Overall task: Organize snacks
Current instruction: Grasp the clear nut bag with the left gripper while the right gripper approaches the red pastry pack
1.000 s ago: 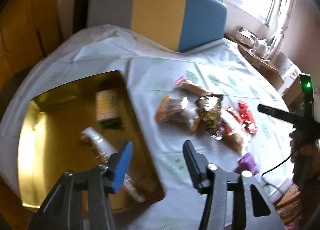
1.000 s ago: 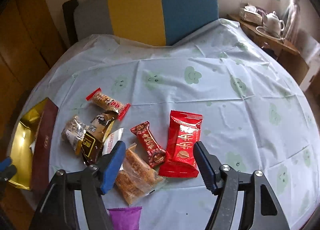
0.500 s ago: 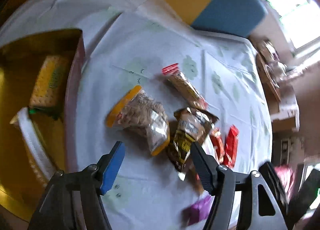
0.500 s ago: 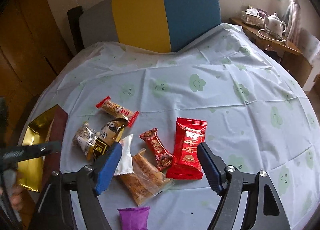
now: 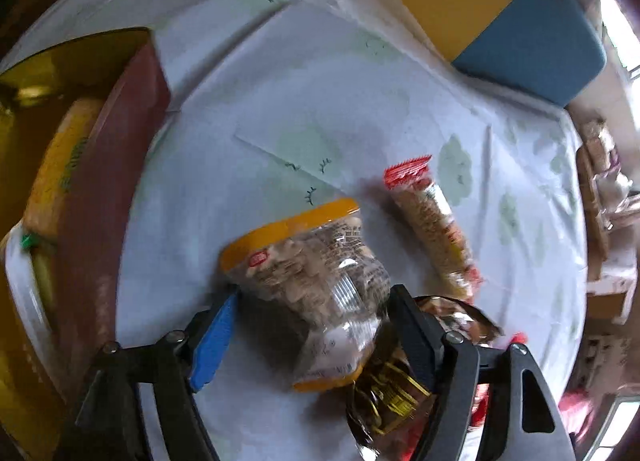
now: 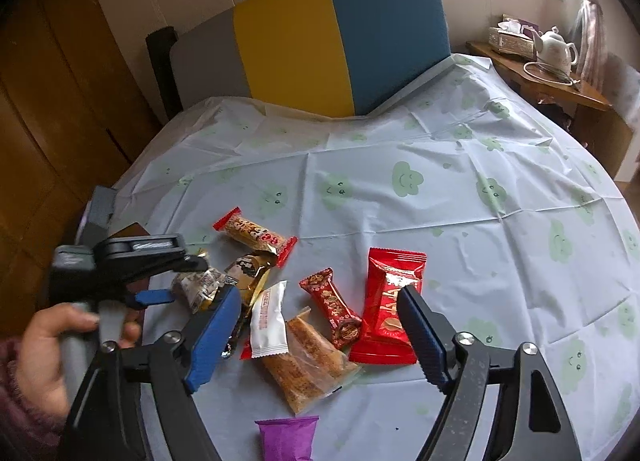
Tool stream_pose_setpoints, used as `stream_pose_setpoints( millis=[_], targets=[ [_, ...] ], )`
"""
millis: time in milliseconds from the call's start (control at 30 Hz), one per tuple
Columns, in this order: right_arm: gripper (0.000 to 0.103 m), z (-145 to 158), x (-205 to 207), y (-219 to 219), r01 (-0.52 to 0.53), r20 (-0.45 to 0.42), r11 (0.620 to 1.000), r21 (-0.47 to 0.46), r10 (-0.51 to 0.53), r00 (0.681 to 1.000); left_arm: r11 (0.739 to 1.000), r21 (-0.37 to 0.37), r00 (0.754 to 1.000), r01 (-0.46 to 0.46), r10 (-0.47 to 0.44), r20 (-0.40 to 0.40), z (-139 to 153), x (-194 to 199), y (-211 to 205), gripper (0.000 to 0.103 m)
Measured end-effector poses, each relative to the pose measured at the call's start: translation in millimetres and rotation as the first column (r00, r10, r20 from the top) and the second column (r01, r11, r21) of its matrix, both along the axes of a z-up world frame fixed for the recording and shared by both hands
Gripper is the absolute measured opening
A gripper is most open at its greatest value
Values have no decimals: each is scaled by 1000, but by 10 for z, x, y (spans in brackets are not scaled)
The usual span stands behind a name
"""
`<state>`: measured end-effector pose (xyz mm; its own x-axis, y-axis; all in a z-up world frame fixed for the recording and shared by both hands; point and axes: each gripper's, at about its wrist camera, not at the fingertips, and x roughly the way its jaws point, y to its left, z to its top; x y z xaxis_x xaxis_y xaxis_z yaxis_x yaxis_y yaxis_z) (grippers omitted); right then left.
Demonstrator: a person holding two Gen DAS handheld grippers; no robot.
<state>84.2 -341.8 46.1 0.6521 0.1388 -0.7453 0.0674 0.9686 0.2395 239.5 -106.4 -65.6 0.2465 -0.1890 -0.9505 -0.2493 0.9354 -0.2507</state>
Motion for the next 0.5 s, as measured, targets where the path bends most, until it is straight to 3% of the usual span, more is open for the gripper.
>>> stream_pose_setpoints(
  millis=[100, 133, 167, 300, 400, 500],
  targets=[
    [85, 11, -3, -13, 1, 6, 1000, 3, -1, 1000, 998, 53, 999, 35, -36, 18, 13, -21, -85, 81],
    [85, 9, -3, -18, 4, 6, 1000, 3, -4, 1000, 996, 74, 998, 54, -56, 31, 19, -41, -97, 71],
    [85, 11, -4, -36, 15, 9, 1000, 1, -15, 1000, 993, 90, 996, 72, -76, 48, 30, -65, -106, 52],
    [85, 76, -48, -224, 100, 52, 995, 21, -101, 994, 982, 132, 982, 134, -150, 116, 135, -213, -50, 48],
    [84, 99, -82, -448, 187, 62, 980, 64, -191, 980, 962, 185, 955, 199, -233, 185, 292, -430, -39, 48],
    [82, 63, -89, -634, 245, 34, 962, 122, -251, 967, 934, 237, 913, 267, -324, 249, 431, -751, -73, 48]
  ],
)
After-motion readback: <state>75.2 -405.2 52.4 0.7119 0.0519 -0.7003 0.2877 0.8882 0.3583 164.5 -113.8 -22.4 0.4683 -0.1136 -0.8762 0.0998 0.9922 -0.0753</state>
